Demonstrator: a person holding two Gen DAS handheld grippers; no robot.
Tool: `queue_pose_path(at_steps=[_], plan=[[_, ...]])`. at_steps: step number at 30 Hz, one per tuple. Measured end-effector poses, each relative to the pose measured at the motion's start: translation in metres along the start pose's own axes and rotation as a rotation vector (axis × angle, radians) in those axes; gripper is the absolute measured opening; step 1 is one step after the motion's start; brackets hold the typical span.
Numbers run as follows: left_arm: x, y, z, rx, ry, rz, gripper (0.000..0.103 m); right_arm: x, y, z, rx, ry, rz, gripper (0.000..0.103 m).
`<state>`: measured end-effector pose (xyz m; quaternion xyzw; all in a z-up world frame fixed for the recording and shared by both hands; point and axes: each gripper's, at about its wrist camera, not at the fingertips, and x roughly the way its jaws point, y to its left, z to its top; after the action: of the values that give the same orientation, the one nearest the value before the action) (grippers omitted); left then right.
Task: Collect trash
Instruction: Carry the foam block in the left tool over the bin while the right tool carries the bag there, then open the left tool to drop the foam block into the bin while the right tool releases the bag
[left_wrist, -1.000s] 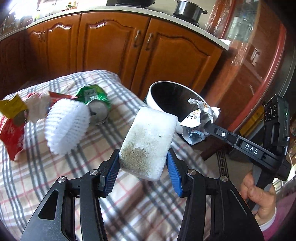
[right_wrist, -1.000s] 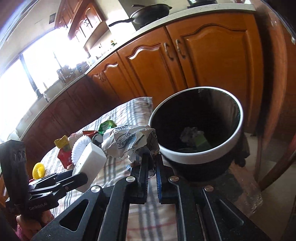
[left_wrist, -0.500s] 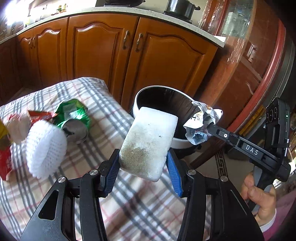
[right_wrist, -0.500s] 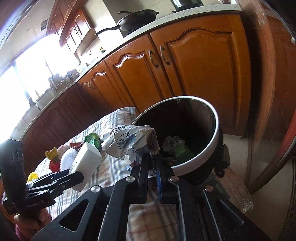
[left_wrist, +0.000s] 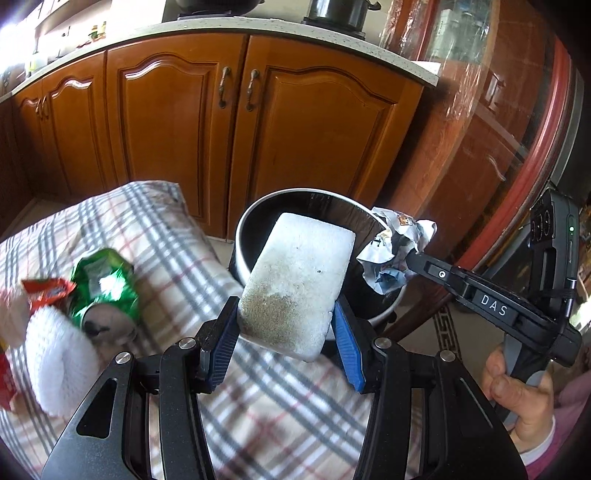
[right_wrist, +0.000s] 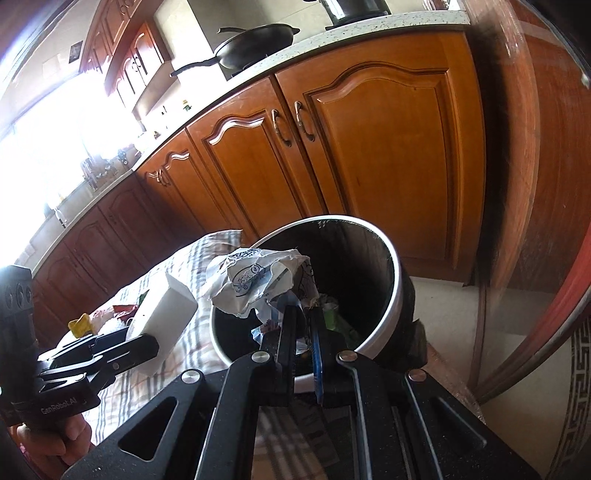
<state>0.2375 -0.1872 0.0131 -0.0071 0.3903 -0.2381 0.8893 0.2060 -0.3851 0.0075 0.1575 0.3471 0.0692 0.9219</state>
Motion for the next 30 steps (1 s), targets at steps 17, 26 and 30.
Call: queue_pose_path(at_steps=[17, 26, 30], plan=[[0.045, -0.017, 0.027, 0.034, 0.051, 0.024, 0.051, 0.024, -0.024, 0.014, -0.002, 0.037, -0.041, 0.007], [0.052, -0.014, 0.026, -0.010, 0.072, 0.026, 0.076, 0.034, -0.031, 0.016, 0.021, 0.047, -0.035, 0.053], [0.042, -0.007, 0.016, -0.035, 0.065, 0.028, 0.076, 0.028, -0.033, 0.012, 0.035, 0.033, -0.022, 0.061]])
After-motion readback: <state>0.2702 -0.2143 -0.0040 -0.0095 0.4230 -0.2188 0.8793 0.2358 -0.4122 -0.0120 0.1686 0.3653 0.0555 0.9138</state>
